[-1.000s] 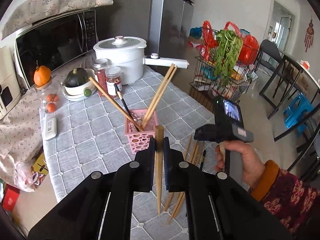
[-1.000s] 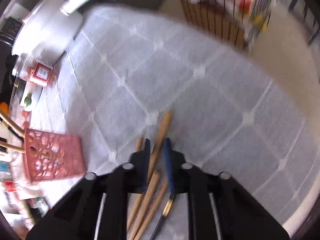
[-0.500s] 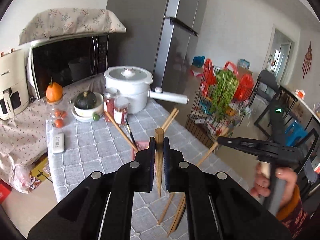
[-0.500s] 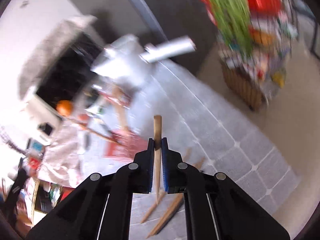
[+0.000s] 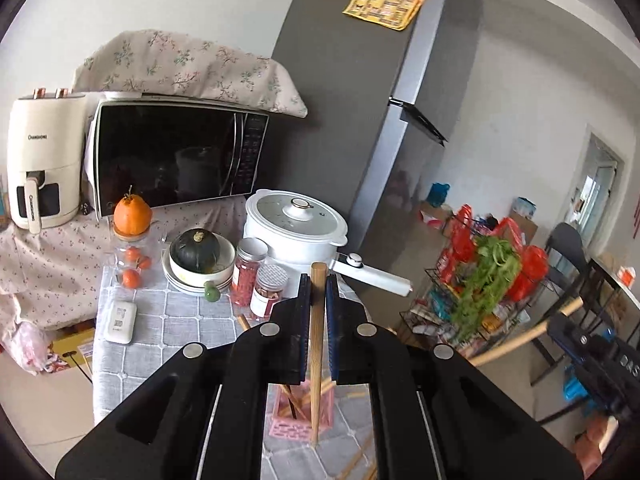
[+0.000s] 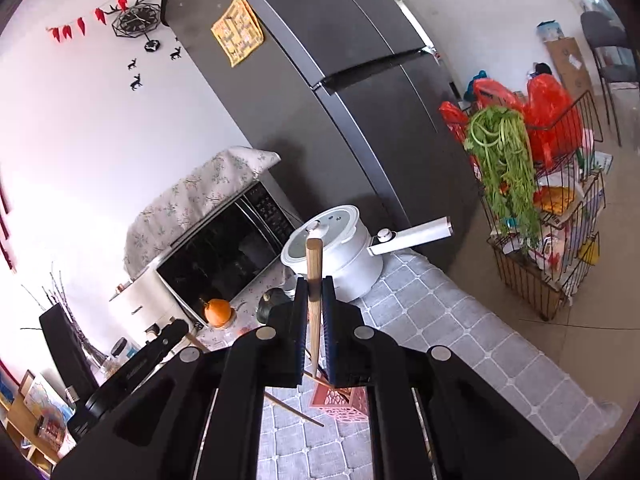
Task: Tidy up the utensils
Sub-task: 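Carry both chopsticks over the pink basket and open both tools to release them, then move both open tools back down to the chopstick pile, then grasp one chopstick with the left tool while the right tool grasps another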
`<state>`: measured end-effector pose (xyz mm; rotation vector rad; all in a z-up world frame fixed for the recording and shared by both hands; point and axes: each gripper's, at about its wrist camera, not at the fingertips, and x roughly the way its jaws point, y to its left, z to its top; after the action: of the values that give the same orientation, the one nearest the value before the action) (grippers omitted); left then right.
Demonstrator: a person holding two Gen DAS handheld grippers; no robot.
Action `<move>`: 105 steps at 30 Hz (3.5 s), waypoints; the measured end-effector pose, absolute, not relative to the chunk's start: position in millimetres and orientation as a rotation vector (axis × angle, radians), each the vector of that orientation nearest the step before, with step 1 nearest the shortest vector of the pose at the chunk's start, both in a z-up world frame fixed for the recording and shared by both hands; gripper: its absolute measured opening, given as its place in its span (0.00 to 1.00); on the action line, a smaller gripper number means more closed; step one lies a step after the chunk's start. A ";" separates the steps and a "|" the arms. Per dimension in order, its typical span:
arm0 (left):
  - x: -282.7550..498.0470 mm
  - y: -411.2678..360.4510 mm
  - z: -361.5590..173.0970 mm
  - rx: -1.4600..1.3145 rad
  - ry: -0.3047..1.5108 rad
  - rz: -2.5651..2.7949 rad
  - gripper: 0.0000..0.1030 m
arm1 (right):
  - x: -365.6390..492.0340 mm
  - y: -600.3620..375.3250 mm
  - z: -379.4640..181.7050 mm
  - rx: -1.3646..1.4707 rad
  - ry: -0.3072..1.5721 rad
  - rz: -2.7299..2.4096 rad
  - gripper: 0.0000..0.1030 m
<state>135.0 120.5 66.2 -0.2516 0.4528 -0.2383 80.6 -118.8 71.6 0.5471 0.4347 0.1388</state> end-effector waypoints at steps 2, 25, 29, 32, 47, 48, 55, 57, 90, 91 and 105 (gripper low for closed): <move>148.7 118.8 57.8 -0.261 0.474 -0.232 0.06 | 88.2 -116.4 61.9 0.548 0.452 0.133 0.07; 169.6 117.7 72.0 -0.253 0.466 -0.207 0.30 | 120.2 -117.6 38.2 0.591 0.490 0.116 0.07; 152.6 139.7 64.6 -0.306 0.421 -0.162 0.40 | 131.2 -110.5 26.4 0.565 0.529 0.103 0.07; 132.7 158.6 60.4 -0.342 0.391 -0.127 0.47 | 136.9 -106.4 20.4 0.553 0.540 0.090 0.07; 120.4 174.8 58.6 -0.341 0.430 -0.125 0.51 | 153.2 -82.5 11.0 0.497 0.496 0.076 0.47; 120.5 172.3 57.7 -0.336 0.436 -0.131 0.51 | 150.2 -83.3 13.6 0.489 0.488 0.070 0.47; 115.5 146.7 52.1 -0.274 0.464 -0.156 0.61 | 131.7 -103.3 20.6 0.487 0.465 0.011 0.64; 113.7 140.6 50.3 -0.259 0.475 -0.162 0.65 | 126.5 -113.4 20.2 0.496 0.478 -0.009 0.65; 205.7 -83.7 -204.2 0.239 1.282 -0.326 0.43 | 102.1 -249.4 -163.5 0.768 1.209 -0.193 0.89; 205.8 -83.4 -204.2 0.246 1.282 -0.331 0.41 | 102.8 -249.6 -164.8 0.769 1.214 -0.193 0.89; 133.3 -8.6 -152.0 0.239 1.096 -0.356 0.04 | 142.6 -189.4 -200.1 0.664 1.339 -0.113 0.42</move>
<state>133.3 -8.6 -152.0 0.2390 1.0956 -0.3557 142.6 -189.4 -200.1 0.6637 1.3385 -0.1127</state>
